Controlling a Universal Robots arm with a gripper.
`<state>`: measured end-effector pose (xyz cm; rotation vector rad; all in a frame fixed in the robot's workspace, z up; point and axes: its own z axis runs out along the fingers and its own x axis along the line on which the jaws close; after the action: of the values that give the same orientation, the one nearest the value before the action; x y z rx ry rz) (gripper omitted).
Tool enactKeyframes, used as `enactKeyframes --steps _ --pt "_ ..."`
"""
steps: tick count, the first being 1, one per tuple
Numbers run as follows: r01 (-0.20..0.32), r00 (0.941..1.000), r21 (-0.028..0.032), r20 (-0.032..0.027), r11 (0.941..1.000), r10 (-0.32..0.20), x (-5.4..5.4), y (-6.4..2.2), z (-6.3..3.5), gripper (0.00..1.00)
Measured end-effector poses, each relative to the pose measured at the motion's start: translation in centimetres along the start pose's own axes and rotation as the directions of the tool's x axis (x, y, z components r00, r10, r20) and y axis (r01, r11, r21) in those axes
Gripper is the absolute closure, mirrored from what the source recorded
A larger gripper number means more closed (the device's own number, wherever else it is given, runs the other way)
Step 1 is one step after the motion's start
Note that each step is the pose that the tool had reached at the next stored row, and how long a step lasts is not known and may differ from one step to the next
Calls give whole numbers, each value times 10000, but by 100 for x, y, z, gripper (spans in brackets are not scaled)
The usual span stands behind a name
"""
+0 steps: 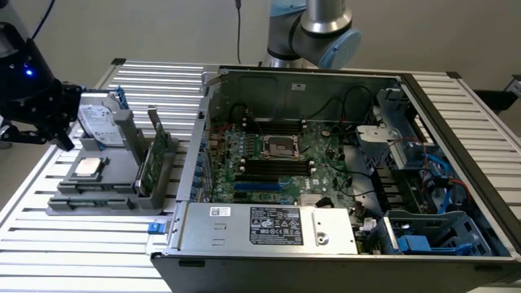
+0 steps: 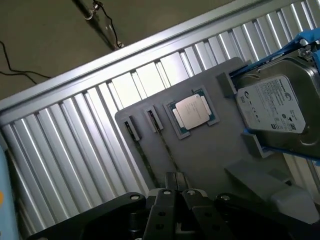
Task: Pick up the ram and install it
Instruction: 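Pick up the ram and move it above insertion slot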
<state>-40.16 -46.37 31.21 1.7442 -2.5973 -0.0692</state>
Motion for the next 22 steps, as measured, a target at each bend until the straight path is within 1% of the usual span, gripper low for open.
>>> enactKeyframes --steps 2,5,8,10,13,15,17,19,20,21,22 --pt "354 9994 8 -11 9994 -354 0 -1 18 89" --pt "893 9960 21 -25 9960 -893 1 -2 47 89" --pt "1445 9895 30 -43 9895 -1445 1 -3 76 89" --pt "1801 9836 36 -54 9836 -1800 1 -4 95 89" --pt "2328 9725 42 -72 9725 -2328 2 -5 123 89" --pt "2682 9633 48 -85 9634 -2682 2 -6 141 89" --pt "3037 9527 56 -96 9527 -3037 2 -7 160 89" --pt "3388 9408 69 -109 9408 -3387 3 -8 176 89" --pt "3558 9345 84 -115 9345 -3557 3 -7 180 89" --pt "3706 9288 125 -122 9287 -3705 3 -7 181 89" --pt "3776 9260 174 -120 9258 -3774 7 -8 183 89"
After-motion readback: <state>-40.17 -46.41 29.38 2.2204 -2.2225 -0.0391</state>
